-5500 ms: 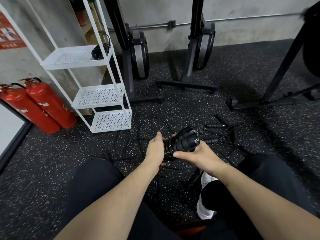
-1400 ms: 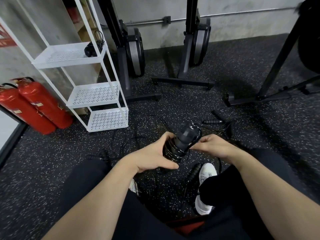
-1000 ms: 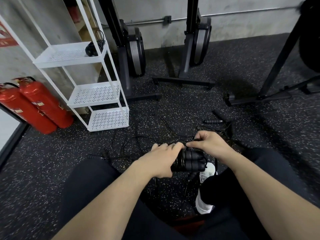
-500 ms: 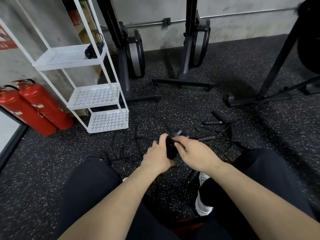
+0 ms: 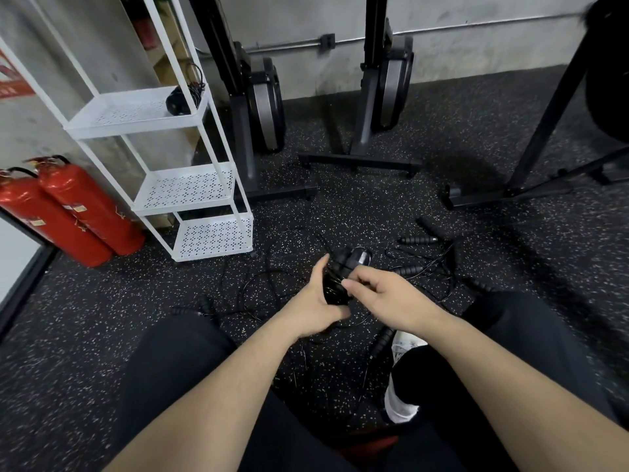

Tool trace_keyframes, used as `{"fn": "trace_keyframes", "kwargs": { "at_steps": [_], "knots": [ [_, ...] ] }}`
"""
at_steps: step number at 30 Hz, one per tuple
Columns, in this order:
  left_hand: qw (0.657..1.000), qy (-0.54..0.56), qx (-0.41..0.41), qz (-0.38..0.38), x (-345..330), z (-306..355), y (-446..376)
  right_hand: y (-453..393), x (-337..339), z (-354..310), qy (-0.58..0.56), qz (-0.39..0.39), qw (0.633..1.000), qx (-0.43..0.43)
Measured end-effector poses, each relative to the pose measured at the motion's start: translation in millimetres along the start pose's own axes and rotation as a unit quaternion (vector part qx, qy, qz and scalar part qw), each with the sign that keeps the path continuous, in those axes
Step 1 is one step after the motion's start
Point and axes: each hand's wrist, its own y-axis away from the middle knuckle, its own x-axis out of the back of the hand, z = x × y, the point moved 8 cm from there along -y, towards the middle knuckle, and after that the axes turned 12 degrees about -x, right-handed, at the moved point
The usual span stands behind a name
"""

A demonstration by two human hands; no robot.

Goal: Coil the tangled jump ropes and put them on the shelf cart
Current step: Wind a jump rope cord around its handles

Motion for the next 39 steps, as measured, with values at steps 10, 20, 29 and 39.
{"fn": "trace_keyframes", "kwargs": {
  "at_steps": [10, 20, 29, 39],
  "knots": [
    [0.981, 0.158, -0.022, 0.107, 27, 1, 2, 0, 15, 14, -0.032, -0.06, 0.997, -0.036],
    [0.978, 0.201, -0.029, 0.046, 16, 6, 7, -4, 50, 26, -0.088, -0.066, 0.994, -0.009],
    [0.965, 0.242, -0.03, -0.101, -1, 20, 19, -13, 55, 42, -0.086, -0.006, 0.992, -0.096],
    [0.946, -0.204, -0.086, -0.236, -1, 29, 24, -15, 25, 65, -0.11, -0.118, 0.968, -0.192]
  ]
}}
